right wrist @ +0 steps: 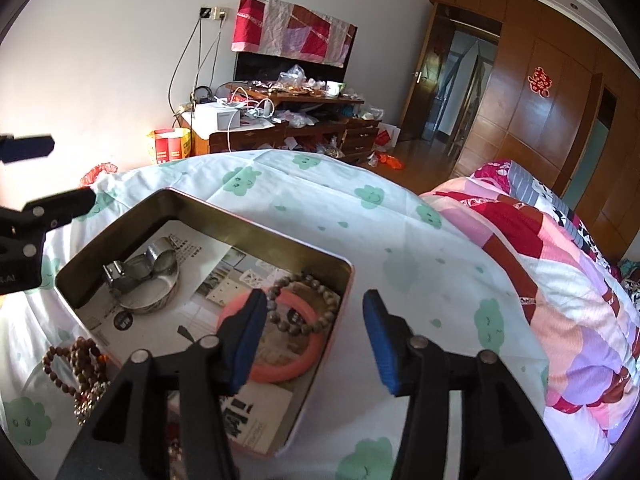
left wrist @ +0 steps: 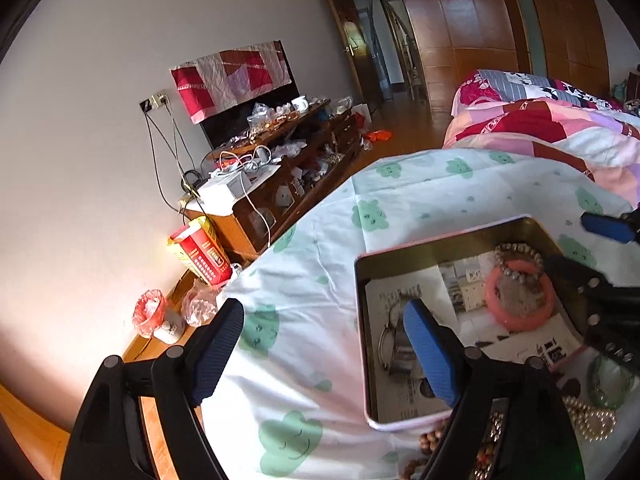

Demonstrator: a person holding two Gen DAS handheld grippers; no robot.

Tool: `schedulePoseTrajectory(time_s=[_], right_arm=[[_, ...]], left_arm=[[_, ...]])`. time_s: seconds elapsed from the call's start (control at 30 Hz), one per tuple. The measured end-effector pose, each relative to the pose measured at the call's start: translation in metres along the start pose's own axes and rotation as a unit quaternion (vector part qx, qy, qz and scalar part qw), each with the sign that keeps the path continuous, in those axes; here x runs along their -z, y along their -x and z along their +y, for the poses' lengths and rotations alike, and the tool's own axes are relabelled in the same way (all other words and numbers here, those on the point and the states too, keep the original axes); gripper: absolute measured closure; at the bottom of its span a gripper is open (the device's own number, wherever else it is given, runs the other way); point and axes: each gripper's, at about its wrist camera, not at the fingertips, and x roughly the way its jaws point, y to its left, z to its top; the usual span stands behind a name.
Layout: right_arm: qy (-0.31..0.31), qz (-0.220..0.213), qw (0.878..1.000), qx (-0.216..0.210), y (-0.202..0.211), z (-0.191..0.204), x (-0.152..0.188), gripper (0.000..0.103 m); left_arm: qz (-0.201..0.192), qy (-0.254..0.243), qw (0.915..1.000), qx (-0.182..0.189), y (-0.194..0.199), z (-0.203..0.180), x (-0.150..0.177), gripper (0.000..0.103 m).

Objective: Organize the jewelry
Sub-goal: 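Open the right tool to drop the bead bracelet while the left tool drops the watch into the tin, then move both tools back toward the loose jewelry beside the tin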

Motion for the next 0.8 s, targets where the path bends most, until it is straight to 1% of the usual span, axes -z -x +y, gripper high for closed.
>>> schedulePoseTrajectory(time_s=[0.13,0.23,0.4,0.5,0.6,0.73,0.8], right_arm=[[0.003,-0.002,1.000,0.001,0.011,-0.001,0.005,0.046],[0.010,-0.005,1.000,0.005,0.024,-0.002,0.014,0.046],[0.004,-0.002,1.000,0.009,0.043,-0.010,0.035,0.040],[-0.005,0.007,1.000,0.013,0.049,-0.014,0.053,0.040],[-0.014,0.019,1.000,0.012,0.051,-0.016,0.071,0.040],[-0.021,0.029,0.999,0.010,0.055,-0.017,0.088,0.040],[-0.021,0.031,0.999,0.011,0.057,-0.017,0.093,0.037]], left_arm=[[0.012,0.010,0.9999,0.000,0.004,0.005,0.014,0.021],[0.015,0.019,0.9997,0.000,0.015,0.011,0.031,0.021],[0.032,0.034,0.9989,0.000,0.027,0.014,0.062,0.021],[0.048,0.040,0.9978,0.023,0.030,0.006,0.080,0.021],[0.057,0.041,0.9962,0.051,0.031,-0.007,0.088,0.021],[0.069,0.019,0.9956,0.060,0.025,-0.029,0.094,0.021],[0.072,0.016,0.9950,0.067,0.023,-0.034,0.096,0.021]])
